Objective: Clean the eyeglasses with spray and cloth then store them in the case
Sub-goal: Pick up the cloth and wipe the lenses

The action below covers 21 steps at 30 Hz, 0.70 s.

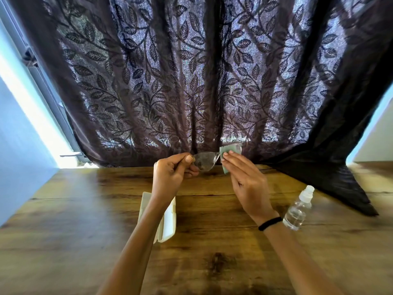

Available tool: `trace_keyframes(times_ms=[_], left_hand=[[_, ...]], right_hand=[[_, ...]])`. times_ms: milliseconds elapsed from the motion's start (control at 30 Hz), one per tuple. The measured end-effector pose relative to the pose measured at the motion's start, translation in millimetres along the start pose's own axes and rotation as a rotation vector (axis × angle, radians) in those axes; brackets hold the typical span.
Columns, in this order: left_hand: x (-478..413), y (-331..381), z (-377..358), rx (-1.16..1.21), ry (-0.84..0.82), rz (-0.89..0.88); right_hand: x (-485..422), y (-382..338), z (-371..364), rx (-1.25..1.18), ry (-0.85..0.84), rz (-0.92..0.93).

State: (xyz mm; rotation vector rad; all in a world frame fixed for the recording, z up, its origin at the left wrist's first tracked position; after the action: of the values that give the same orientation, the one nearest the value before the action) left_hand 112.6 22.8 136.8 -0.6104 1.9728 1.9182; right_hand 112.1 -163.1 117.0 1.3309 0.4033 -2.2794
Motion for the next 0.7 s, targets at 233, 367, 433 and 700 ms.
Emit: trace_keyframes(times_ms=[233, 367, 433, 700], left_hand=[[-2.6, 0.2, 2.8, -0.007, -0.009, 0.025], [-2.7, 1.9, -0.5, -0.024, -0.037, 0.010], [-2.8, 1.6, -2.8, -0.031, -0.034, 0.012], [-0.6, -3.9, -0.1, -0.041, 0.007, -0.028]], right_hand=[[-12.4, 13.8, 6.0, -0.036, 0.035, -0.114], [-19.5, 2.6, 3.5, -0.067, 0.021, -0.119], [-19.0, -8.2, 0.9, -0.080, 0.011, -0.075], [3.5, -19.0, -2.0, -0.072, -0.100, 0.107]])
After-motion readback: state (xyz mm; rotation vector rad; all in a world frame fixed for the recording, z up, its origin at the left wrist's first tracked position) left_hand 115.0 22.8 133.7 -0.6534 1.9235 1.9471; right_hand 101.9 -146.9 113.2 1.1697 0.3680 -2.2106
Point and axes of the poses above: each hand's wrist, its own x-axis away from the middle knuckle, its own z-axis out of the back of the hand, y = z × x, the point moved 1 cm from there along -x, towards the middle knuckle, and after that the axes turned 8 degrees about x, right-handed, at the moved point
